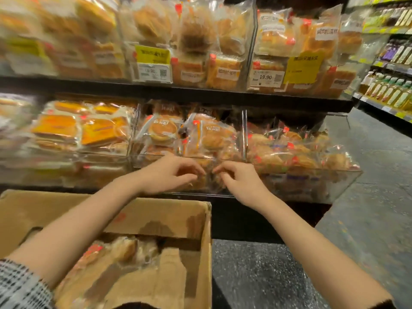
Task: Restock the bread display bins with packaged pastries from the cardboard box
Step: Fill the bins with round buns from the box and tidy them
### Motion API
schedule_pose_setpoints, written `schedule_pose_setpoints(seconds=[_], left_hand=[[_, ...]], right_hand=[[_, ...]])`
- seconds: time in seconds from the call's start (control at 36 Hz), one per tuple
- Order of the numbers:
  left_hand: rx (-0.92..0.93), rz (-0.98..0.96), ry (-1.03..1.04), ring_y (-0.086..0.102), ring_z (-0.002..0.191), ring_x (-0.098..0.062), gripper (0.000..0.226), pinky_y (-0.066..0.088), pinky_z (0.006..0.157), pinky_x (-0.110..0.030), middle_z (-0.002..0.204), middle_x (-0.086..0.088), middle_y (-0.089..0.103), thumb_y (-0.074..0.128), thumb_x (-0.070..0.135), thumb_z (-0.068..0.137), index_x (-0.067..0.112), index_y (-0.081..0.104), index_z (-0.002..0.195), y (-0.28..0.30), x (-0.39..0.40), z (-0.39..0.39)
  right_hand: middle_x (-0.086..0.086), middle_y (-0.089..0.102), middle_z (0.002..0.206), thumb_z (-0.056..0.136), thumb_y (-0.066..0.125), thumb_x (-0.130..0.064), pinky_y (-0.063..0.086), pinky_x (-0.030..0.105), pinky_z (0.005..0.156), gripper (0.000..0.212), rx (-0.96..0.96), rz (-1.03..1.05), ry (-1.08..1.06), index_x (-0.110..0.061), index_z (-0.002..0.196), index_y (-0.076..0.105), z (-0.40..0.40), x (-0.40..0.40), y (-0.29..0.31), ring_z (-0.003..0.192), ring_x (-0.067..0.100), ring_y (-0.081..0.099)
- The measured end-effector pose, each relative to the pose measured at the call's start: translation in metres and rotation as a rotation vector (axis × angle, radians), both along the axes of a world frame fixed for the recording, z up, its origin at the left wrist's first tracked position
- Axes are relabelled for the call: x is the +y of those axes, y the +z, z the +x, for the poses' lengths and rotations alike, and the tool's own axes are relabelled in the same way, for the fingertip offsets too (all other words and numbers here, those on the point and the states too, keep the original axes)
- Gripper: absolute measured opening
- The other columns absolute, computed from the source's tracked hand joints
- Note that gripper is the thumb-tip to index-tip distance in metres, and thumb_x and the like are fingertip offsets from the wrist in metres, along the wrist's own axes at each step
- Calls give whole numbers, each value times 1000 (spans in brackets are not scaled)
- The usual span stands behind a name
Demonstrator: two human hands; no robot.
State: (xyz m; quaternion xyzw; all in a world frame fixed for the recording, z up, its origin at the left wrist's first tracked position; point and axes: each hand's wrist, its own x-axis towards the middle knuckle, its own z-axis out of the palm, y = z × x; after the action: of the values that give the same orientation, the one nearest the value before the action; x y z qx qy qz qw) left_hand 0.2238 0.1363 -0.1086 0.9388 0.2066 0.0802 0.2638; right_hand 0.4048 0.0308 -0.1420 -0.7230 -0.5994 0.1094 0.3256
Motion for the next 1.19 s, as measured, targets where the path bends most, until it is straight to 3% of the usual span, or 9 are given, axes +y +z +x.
schedule_pose_setpoints(seconds=[0.14, 0.36, 0.44, 0.58, 0.67, 0.81, 0.94, 1.06, 1.19], left_hand=[[143, -155, 142, 63, 76, 9, 17, 45, 71, -7, 91, 19, 65, 55, 20, 96, 28, 64, 108, -41, 2, -74], [430, -284, 317, 62, 92, 1, 20, 48, 82, -16, 106, 10, 66, 56, 27, 96, 28, 64, 114, -136, 14, -169], [501, -309, 317, 60, 95, -6, 22, 46, 84, -17, 109, 5, 66, 56, 16, 94, 26, 63, 112, -171, 20, -199], [776, -314, 279, 52, 92, -11, 39, 38, 69, -11, 120, -9, 63, 57, 4, 88, 8, 56, 126, -221, 28, -225], [967, -271, 252, 52, 114, -22, 51, 36, 80, -19, 131, -9, 55, 68, 17, 86, 12, 51, 133, -246, 34, -230], [1172, -209, 163, 30, 139, -30, 94, 30, 111, -37, 155, -9, 26, 73, 30, 83, 16, 12, 154, -270, 44, -229], [1115, -215, 122, 41, 132, -26, 99, 35, 104, -35, 150, -6, 38, 72, 22, 84, 21, 3, 154, -280, 47, -218], [1005, -391, 140, 40, 133, -27, 109, 36, 105, -37, 150, -8, 38, 74, 25, 82, 21, -9, 152, -300, 41, -217], [1021, -289, 100, 49, 117, -29, 84, 42, 95, -37, 136, -13, 47, 68, 28, 86, 14, 17, 151, -312, 38, -222]], right_hand=[[0, 71, 96, 96, 48, -13, 52, 39, 84, 25, -25, -130, 211, -17, 107, 70, -60, 21, -24, 86, 16, 65], [0, 69, 100, 98, 46, -17, 53, 32, 83, 24, -57, -417, 429, -19, 108, 68, -130, 50, -90, 87, 15, 64], [0, 68, 100, 96, 46, -15, 53, 34, 85, 24, -89, -510, 497, -21, 104, 68, -148, 59, -113, 90, 16, 63], [3, 67, 102, 94, 48, -18, 54, 38, 83, 22, -233, -652, 638, -19, 106, 66, -173, 65, -148, 93, 22, 62], [7, 62, 107, 95, 46, -17, 51, 32, 76, 24, -354, -654, 716, -13, 112, 63, -180, 64, -162, 94, 23, 59], [5, 60, 106, 96, 43, -16, 50, 32, 75, 26, -453, -745, 797, -14, 116, 60, -181, 68, -187, 92, 23, 59], [5, 66, 101, 95, 42, -17, 56, 38, 79, 27, -501, -774, 818, -14, 109, 65, -177, 70, -207, 91, 22, 64], [4, 67, 99, 94, 44, -20, 58, 39, 78, 24, -512, -796, 822, -17, 107, 64, -173, 72, -223, 89, 20, 65], [4, 66, 106, 96, 44, -17, 56, 36, 83, 27, -502, -806, 855, -17, 116, 63, -175, 75, -222, 96, 19, 64]])
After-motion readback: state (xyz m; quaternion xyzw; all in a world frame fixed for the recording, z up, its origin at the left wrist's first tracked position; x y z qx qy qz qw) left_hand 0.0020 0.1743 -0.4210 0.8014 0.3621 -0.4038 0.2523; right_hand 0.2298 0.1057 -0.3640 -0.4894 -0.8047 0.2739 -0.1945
